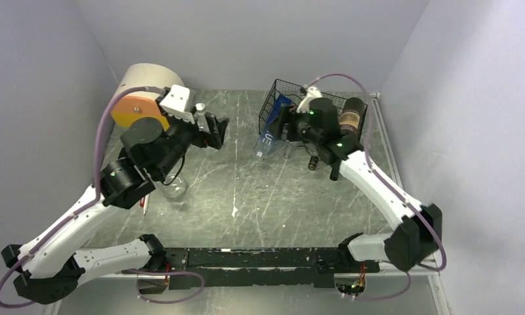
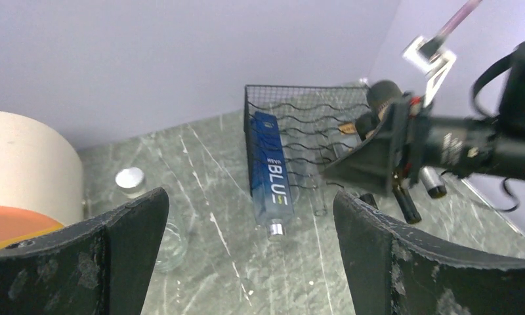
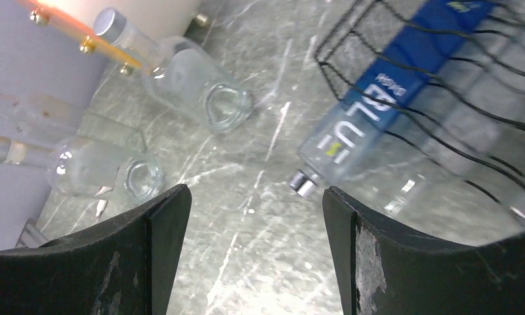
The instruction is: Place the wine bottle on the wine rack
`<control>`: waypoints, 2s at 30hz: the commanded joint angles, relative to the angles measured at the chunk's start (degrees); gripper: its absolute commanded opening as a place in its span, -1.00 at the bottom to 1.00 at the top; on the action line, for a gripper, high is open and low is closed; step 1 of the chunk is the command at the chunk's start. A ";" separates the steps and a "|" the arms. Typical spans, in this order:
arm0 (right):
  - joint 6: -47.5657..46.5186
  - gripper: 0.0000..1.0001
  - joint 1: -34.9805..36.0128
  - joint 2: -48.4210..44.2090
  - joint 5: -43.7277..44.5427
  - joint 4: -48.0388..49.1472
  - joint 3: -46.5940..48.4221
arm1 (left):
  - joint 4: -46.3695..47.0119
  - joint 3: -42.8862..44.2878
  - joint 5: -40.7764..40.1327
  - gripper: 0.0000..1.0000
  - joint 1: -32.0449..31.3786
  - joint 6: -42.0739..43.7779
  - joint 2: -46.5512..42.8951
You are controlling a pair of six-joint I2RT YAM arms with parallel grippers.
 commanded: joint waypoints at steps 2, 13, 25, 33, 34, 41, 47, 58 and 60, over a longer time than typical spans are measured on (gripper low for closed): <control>0.66 0.56 6.48 9.53 -0.74 8.91 7.00 | -2.72 3.52 -6.76 0.98 -0.21 3.38 -4.17; -5.08 0.58 16.39 28.64 0.96 22.63 20.32 | -6.34 0.68 -7.19 0.98 -0.22 -1.18 -12.21; -14.84 0.68 20.72 45.94 6.13 27.35 34.89 | -11.78 -1.14 -4.59 0.98 -0.21 -10.14 -14.90; -21.37 0.46 22.26 55.16 5.64 19.85 47.91 | -18.41 -2.73 -5.09 0.98 -0.21 -17.37 -17.14; -21.87 0.40 22.64 55.80 6.60 19.29 48.90 | -18.50 -3.05 -5.07 0.98 -0.21 -17.76 -17.74; -23.25 0.15 23.94 56.35 9.82 20.42 48.84 | -18.35 -3.17 -5.60 0.98 -0.23 -19.00 -20.00; -23.37 0.00 24.47 56.32 9.42 18.94 50.07 | -15.58 -6.02 -6.74 0.98 -0.21 -21.82 -20.77; -20.93 0.29 24.48 56.15 8.64 12.58 50.45 | -14.07 -4.61 -7.22 0.98 -0.21 -21.83 -19.38; -21.16 0.02 24.49 56.39 9.45 12.40 50.39 | -13.32 -4.87 -7.19 0.98 -0.23 -21.50 -19.48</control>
